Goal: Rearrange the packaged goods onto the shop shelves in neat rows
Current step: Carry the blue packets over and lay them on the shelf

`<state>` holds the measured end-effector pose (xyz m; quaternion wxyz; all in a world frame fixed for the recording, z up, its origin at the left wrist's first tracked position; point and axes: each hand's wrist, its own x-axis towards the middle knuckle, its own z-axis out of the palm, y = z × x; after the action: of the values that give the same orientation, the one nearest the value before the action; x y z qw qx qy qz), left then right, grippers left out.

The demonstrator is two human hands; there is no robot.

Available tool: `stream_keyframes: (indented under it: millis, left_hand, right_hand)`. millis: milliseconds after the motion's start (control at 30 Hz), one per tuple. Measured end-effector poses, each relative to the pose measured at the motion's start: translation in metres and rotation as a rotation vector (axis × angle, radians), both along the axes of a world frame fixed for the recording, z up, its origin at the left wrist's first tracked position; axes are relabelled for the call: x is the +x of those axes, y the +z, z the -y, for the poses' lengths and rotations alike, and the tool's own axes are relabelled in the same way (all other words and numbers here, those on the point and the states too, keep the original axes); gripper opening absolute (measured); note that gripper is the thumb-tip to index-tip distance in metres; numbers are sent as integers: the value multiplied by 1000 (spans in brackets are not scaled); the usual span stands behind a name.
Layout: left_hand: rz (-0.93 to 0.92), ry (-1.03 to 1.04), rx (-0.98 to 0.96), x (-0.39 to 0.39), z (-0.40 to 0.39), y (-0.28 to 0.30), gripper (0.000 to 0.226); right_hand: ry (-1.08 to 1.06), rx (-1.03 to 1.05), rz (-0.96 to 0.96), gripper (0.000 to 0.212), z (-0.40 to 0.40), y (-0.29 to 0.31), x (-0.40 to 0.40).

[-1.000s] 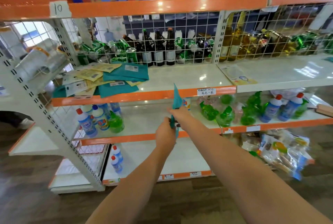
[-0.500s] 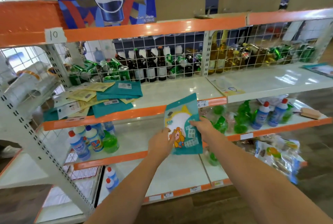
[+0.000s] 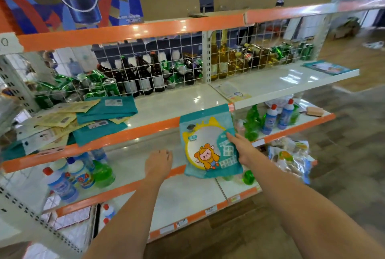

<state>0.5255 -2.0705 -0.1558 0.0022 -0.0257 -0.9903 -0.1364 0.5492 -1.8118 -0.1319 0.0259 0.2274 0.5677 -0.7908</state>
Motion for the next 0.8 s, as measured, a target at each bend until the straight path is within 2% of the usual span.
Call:
stream_keyframes:
  millis: [200,433,600,800]
  left_hand:
    - [-22,-144,12,-9,-26,9,39]
    - [-67,-344,35,-35,-79,17,36]
    - [-155,-495,-51,-36,-144,24,32]
    - [-165,-643,-190,-28,-235,25,35]
  right_hand:
    - [-71,-67,-29,8,-16,3,12]
    - [-295,-122,-73,9,-63,8,36]
    - [-443,-145,-50,11,-110,8,65]
    - [-579,-130,-38,11,-181,3,97]
